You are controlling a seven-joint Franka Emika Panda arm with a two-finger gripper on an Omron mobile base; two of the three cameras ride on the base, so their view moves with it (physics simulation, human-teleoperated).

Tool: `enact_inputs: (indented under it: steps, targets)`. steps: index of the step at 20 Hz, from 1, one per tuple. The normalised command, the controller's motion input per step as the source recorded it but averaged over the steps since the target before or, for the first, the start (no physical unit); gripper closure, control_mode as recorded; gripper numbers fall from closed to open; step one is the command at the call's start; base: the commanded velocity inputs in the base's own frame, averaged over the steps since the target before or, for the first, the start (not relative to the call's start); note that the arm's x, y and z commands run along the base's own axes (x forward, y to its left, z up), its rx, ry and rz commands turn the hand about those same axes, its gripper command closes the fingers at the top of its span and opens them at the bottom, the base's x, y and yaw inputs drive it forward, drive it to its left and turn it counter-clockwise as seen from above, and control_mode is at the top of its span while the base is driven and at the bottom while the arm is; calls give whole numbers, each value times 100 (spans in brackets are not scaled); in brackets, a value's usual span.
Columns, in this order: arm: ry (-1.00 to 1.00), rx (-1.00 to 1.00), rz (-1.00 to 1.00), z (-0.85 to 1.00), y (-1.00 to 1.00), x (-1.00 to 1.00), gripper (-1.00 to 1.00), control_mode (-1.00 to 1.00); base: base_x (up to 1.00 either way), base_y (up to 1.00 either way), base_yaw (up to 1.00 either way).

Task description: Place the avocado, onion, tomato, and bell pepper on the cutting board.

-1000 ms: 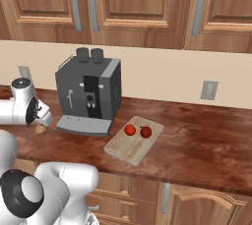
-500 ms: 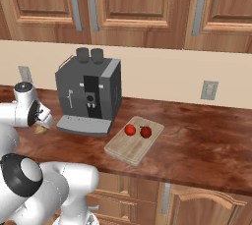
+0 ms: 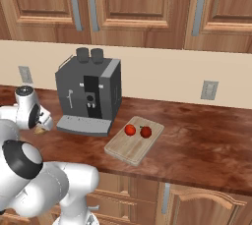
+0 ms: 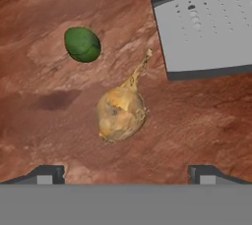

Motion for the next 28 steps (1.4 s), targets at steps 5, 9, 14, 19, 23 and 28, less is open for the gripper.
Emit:
enact_inputs:
  steps: [5,9,14,19,23,28]
  targets:
    - [0,0,-3,-10,7,5,-100,-100,0,0,0]
    - [0,0,-4,-4,3,6,-100,-100,0,0,0]
    - [1,0,-2,0,1,11,-100,-100,0,0,0]
    - [5,0,-3,0,3,8,-100,-100,0,0,0]
    - [5,0,-3,-1,6,5,-100,-100,0,0,0]
    - [7,0,-3,-7,6,9,-100,-100,0,0,0]
